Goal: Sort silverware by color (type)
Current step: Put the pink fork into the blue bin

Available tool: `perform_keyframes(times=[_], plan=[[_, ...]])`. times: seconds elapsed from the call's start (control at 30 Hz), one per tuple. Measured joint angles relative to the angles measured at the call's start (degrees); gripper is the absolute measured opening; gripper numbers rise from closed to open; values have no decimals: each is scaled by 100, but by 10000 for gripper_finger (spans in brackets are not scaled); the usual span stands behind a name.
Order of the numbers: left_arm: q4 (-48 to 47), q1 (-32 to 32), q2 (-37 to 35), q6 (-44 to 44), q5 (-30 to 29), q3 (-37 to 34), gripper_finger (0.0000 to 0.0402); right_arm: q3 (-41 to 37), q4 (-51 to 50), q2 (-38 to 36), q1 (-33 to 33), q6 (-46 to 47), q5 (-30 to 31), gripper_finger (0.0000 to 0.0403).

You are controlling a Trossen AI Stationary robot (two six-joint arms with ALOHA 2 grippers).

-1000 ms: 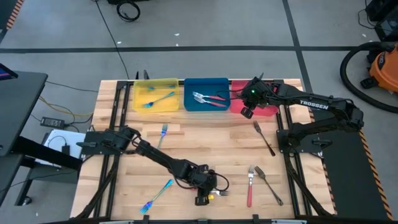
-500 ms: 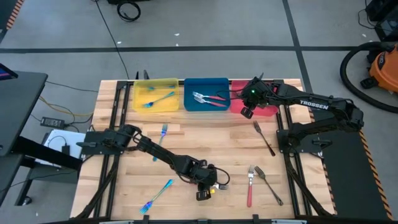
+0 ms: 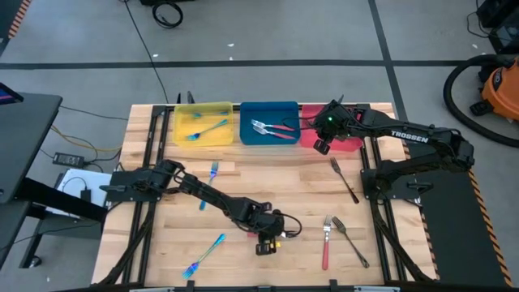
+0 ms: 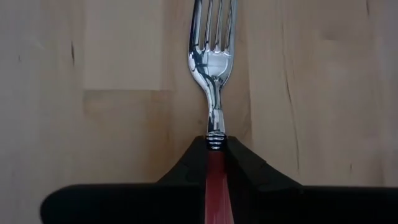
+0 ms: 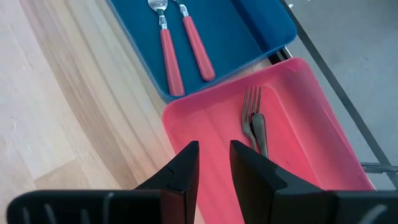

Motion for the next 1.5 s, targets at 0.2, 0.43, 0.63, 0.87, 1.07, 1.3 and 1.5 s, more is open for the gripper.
perform_keyframes(times=[0.2, 0.43, 0.63, 0.87, 1.07, 1.3, 1.5], plan=[[-507, 124, -77, 500, -42, 381, 31, 0, -4, 0, 2, 148, 0, 98], [-1697, 582, -115, 1180, -80, 912, 14, 0, -113, 0, 7, 155, 2, 98], [-1938, 1127, -162, 1827, 106, 932, 4, 0, -266, 0, 7, 145, 2, 98], [-2358, 1463, -179, 2362, 808, 932, 3, 0, -308, 0, 7, 102, 45, 98], [-2586, 1456, -184, 2566, 841, 938, 2, 0, -310, 0, 7, 100, 48, 98], [-2759, 1475, -192, 2715, 839, 941, 6, 0, -308, 0, 7, 152, 50, 98], [-2740, 1520, -192, 2648, 839, 941, 50, 0, -368, 0, 7, 295, 52, 98]])
